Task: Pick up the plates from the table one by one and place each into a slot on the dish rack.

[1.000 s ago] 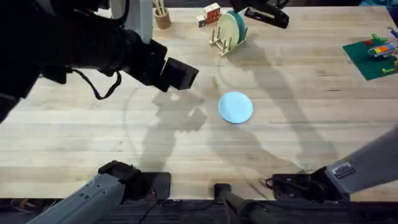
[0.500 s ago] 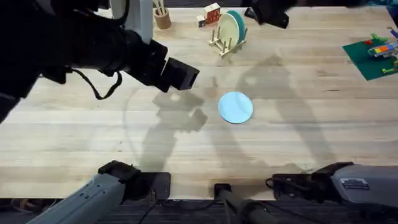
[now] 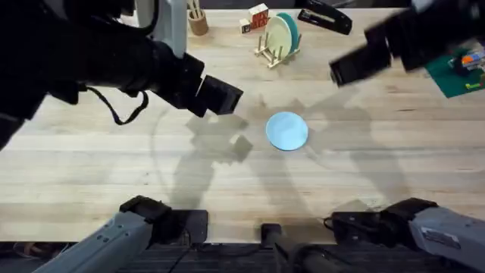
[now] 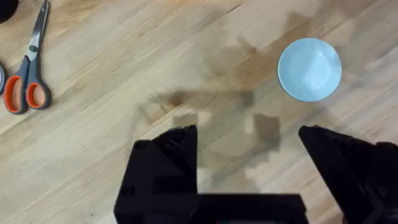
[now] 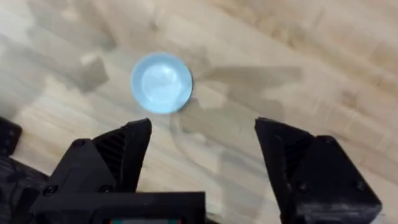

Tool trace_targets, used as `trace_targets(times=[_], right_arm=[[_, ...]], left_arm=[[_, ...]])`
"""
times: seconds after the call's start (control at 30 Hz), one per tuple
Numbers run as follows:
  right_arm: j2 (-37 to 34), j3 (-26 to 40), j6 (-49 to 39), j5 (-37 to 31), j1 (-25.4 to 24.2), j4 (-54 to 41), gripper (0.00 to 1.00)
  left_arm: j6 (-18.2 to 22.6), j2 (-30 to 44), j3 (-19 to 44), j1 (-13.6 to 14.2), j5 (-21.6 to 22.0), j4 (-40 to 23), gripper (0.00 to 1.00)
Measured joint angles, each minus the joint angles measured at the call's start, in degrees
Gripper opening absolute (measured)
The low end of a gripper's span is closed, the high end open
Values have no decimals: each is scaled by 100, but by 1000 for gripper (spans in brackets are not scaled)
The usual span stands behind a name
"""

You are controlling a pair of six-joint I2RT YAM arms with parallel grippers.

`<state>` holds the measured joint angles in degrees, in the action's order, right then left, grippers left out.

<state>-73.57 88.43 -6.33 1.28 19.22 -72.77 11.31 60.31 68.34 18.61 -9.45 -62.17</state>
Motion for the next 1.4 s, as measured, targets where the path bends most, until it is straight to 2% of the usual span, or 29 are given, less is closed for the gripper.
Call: trace_targets(times=[0.17,0.23,0.3,0.4,0.43,0.47,0.63,0.77,0.9,1.0,1.2,1.4], right_arm=[[867,-886,244,0,0,74,996],[1186,-1144,348,0,0,79,996],[1451,-1343,431,0,0,72,996],[1747,-1516,528,-1,0,74,996],[1823,-1555,559,-5,0,74,996],[1900,-1591,605,-28,0,74,996],[2104,-1660,754,-169,0,35,996],[2123,-1665,795,-199,0,-92,996],[2123,-1667,809,-214,0,-161,996],[2123,-1667,811,-214,0,-194,996],[2123,-1669,853,-214,0,-195,996],[2123,-1669,875,-214,0,-216,996]], left_arm=[[-2,2,0,0,-152,0,984],[-17,2,0,0,-267,-4,911],[-25,9,0,0,-417,-19,664],[-26,92,0,0,-695,-58,189],[-11,148,0,0,-807,-66,83],[-16,215,0,0,-945,-68,54],[-22,558,-2,0,-1733,14,45],[-23,803,-119,0,-2530,341,45],[-179,995,-494,0,-3210,960,45],[-469,1081,-951,0,-3633,1713,44],[-1153,1104,-1786,0,-4055,2824,44],[-1854,1274,-2415,0,-4318,3602,42]])
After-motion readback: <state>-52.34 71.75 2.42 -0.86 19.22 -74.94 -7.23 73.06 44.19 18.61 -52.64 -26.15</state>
